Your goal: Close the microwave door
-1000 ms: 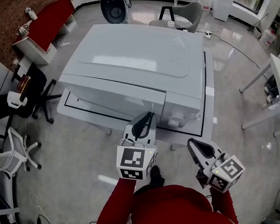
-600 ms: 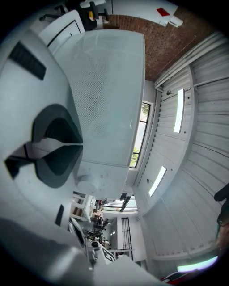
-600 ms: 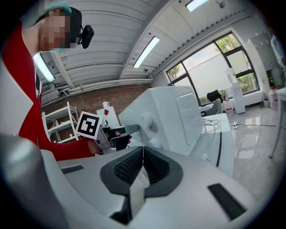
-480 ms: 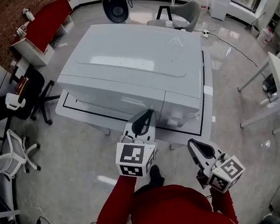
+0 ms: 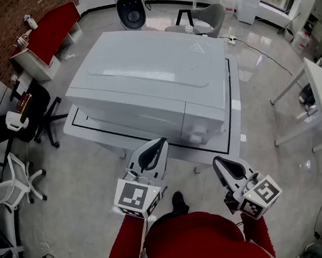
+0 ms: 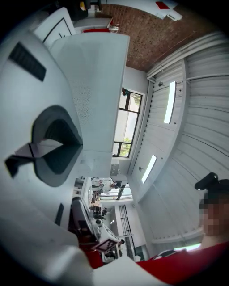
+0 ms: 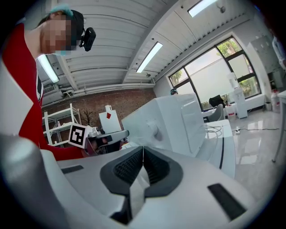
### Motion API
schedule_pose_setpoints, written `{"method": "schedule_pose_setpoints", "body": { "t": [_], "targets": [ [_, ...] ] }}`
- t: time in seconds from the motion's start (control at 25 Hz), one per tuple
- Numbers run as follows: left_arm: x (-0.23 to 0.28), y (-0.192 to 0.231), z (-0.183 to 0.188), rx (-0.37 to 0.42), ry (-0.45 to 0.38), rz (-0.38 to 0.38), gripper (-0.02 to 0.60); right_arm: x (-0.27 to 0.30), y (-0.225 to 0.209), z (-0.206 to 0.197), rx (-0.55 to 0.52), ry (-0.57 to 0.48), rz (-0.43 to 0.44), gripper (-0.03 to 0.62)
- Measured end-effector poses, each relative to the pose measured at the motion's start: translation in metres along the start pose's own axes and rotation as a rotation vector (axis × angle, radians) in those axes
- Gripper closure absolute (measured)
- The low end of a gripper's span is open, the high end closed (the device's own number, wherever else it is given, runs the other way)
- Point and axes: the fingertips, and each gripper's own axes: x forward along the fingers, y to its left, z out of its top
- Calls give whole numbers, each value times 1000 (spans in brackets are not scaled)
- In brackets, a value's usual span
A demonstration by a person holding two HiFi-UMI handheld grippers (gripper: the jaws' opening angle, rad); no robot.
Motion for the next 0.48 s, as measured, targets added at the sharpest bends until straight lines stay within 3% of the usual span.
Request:
{"method": "schedule_pose_setpoints", "body": {
  "t": [0.48],
  "targets": [
    [-87,-2,-24,-53,29,77,571,-3,25,9,-79,-57,71,580]
  ]
}}
